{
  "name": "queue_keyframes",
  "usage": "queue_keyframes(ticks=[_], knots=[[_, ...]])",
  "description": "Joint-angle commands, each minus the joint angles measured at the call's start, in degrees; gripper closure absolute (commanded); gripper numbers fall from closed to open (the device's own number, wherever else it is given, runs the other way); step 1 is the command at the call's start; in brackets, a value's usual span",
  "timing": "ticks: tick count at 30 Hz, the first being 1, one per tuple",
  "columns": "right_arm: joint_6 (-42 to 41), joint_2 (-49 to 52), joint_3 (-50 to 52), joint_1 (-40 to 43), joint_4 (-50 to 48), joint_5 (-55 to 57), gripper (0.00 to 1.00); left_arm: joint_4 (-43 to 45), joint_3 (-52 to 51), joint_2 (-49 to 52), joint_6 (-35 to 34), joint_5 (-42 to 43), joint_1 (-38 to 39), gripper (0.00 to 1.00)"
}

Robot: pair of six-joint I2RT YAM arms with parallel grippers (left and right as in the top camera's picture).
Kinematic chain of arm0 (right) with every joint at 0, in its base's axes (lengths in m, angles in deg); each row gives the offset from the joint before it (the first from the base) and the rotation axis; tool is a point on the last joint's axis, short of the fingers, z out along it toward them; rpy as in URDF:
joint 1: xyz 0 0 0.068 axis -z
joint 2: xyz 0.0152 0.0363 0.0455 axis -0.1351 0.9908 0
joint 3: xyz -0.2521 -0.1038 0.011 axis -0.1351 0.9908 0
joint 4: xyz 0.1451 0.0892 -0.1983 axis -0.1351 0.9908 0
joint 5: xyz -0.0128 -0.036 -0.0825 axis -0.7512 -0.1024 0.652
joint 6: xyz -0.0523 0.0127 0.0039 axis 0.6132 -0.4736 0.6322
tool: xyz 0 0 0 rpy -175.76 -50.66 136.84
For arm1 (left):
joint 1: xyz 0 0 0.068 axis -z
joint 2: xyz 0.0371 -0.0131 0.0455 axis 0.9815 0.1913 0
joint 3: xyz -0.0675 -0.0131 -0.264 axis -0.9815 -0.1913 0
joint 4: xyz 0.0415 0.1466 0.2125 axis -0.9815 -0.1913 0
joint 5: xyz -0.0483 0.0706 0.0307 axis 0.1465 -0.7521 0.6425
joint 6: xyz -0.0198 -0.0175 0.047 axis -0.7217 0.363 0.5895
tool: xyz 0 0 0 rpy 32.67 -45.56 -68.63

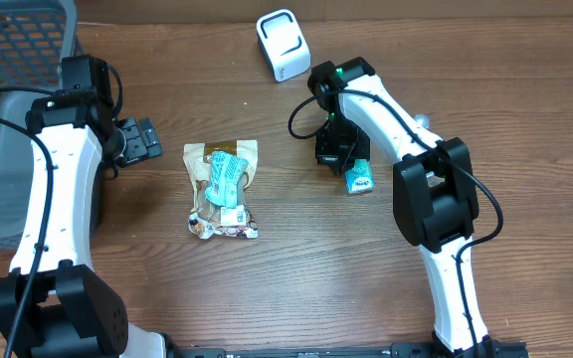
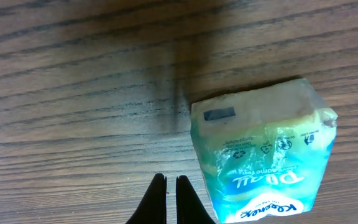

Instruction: Scan the item barcode

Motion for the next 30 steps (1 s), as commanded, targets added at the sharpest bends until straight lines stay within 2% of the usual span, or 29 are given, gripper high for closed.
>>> queue_keyframes(ticks=[1,10,21,26,30], knots=[[-0.42,-0.20,0.35,0.07,-0.20,-0.24,0.96,0.00,1.14,-0.90,0.68,-0.70,-0.09,0.00],[-0.42,-0.20,5.14,0.17,-3.26,2.14,0.96,0.00,1.14,-0.90,0.66,-0.70,-0.09,0.00],[-0.42,-0.31,5.03,3.54,0.31,7.19,0.96,0.00,1.14,-0.90,0.68,-0.70,-0.09,0.00],[-0.20,-0.35,2.73,3.78,1.46,5.29,0.96,0.00,1.14,-0.90,0.68,-0.70,-0.09,0.00],[2.86,-0.44,-2.62,2.43,2.69,-4.31,0.96,0.00,1.14,-0.90,0.68,-0.70,-0.09,0.01]])
